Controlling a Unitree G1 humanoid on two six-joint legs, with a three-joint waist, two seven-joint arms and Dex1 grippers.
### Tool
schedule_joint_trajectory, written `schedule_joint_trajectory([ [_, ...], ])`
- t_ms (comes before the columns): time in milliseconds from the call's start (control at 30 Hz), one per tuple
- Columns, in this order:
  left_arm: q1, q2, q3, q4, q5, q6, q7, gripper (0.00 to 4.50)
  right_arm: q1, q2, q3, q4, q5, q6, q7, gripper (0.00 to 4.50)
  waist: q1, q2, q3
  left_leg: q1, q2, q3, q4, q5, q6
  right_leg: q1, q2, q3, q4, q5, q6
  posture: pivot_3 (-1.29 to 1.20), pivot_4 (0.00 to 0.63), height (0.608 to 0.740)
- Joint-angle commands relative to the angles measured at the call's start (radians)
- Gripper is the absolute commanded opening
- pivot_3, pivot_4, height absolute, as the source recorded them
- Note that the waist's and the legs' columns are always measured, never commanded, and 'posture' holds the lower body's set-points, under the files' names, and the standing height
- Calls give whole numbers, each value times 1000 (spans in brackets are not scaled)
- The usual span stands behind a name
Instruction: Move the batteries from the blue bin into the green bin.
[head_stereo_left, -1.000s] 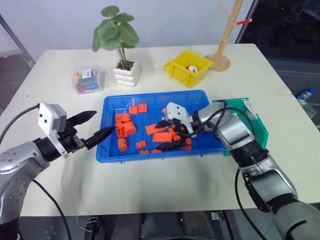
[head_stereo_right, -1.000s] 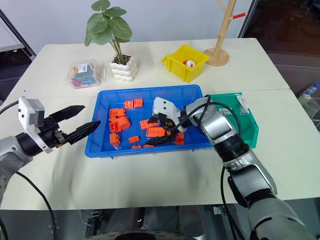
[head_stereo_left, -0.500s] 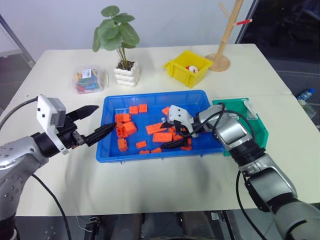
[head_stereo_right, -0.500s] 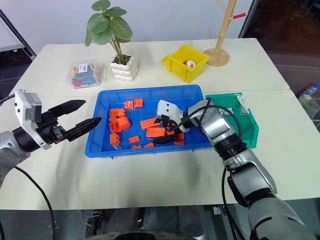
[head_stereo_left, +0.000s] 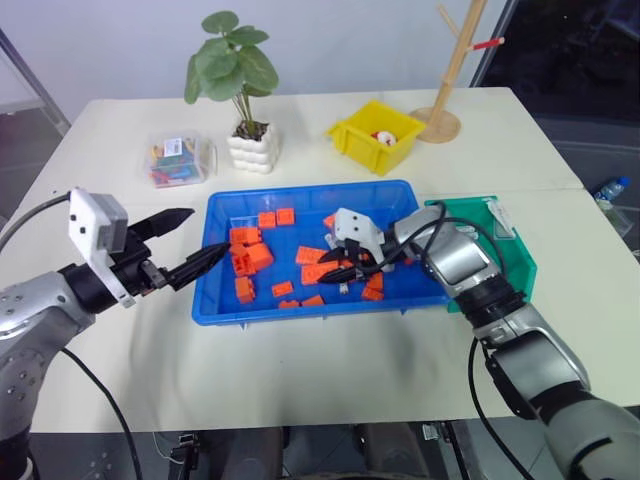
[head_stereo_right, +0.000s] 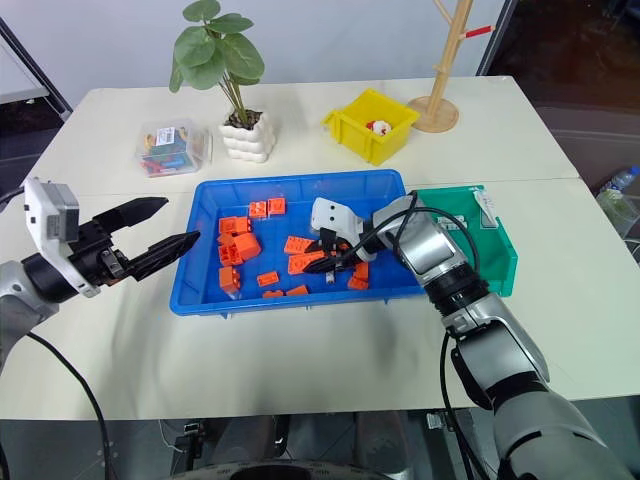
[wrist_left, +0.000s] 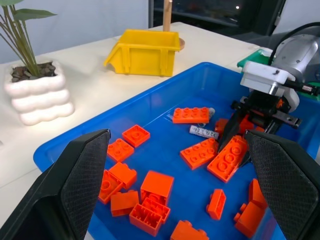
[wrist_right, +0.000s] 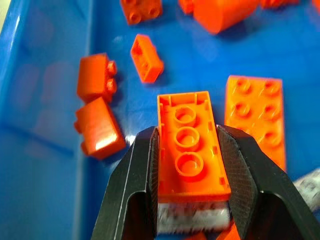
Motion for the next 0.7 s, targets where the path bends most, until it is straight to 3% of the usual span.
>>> schedule_joint_trajectory([
  [33, 1, -3, 31, -3, 5, -24, -4, 4500, -106, 55, -77, -13, 52, 18, -39, 1196, -1, 0, 0, 0, 0, 0, 0, 0, 0, 0, 0, 0, 0, 0, 0, 0, 150, 740],
  [300, 2, -13, 18, -19, -4, -25, -3, 4500, -227, 200, -96, 347, -53, -255, -265, 1196, 2, -1, -1, 0, 0, 0, 0, 0, 0, 0, 1, 0, 0, 0, 0, 0, 150, 740],
  [500, 17, -16, 23, -41, -18, -18, 3, 4500, -252, 221, -91, 487, -102, -369, -276, 4185, 0, -1, 0, 0, 0, 0, -1, 0, 0, -1, 1, 0, 0, 0, 0, 0, 150, 740],
  [533, 20, -17, 24, -44, -19, -18, 5, 4500, -254, 217, -93, 480, -104, -367, -269, 4469, -3, -1, 0, 0, 0, 0, -1, 0, 0, -1, 1, 0, 0, 0, 0, 0, 150, 740],
  [700, 29, -16, 24, -50, -22, -16, 1, 4500, -237, 158, -114, 318, -62, -212, -174, 4469, -6, 0, 0, 0, 1, 0, -1, 0, 0, -1, 1, 0, 0, 0, -1, 0, 150, 740],
])
